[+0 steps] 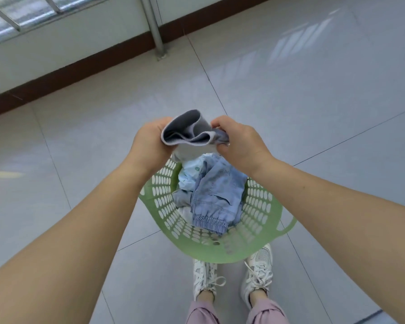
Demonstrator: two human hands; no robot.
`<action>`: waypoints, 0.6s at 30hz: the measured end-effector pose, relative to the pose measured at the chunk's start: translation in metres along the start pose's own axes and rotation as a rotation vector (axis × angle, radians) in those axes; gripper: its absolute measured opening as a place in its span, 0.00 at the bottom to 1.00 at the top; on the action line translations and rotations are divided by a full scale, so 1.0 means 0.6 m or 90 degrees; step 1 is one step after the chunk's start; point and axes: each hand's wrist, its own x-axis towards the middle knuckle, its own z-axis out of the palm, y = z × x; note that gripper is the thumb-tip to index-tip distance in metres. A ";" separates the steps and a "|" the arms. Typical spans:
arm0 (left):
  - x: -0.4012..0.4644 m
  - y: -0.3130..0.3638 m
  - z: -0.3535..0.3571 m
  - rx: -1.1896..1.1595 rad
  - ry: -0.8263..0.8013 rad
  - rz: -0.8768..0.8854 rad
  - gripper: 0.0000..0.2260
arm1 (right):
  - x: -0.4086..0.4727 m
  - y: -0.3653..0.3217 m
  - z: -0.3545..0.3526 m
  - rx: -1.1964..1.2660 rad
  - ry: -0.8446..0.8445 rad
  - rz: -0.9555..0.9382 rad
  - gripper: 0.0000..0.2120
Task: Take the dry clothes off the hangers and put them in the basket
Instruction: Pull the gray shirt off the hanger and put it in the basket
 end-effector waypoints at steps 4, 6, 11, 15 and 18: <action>-0.011 -0.070 0.019 0.047 -0.028 0.007 0.18 | -0.002 0.030 0.067 -0.036 0.012 -0.015 0.15; -0.016 -0.118 0.041 0.096 -0.049 0.008 0.15 | -0.001 0.057 0.122 -0.066 -0.019 -0.009 0.14; -0.025 -0.236 0.118 0.236 -0.227 -0.098 0.08 | -0.017 0.137 0.259 -0.103 -0.171 0.048 0.12; -0.032 -0.294 0.170 0.243 -0.337 -0.220 0.09 | -0.031 0.182 0.331 -0.080 -0.299 0.084 0.15; -0.022 -0.307 0.181 0.212 -0.339 -0.239 0.07 | -0.018 0.198 0.339 0.000 -0.306 0.124 0.12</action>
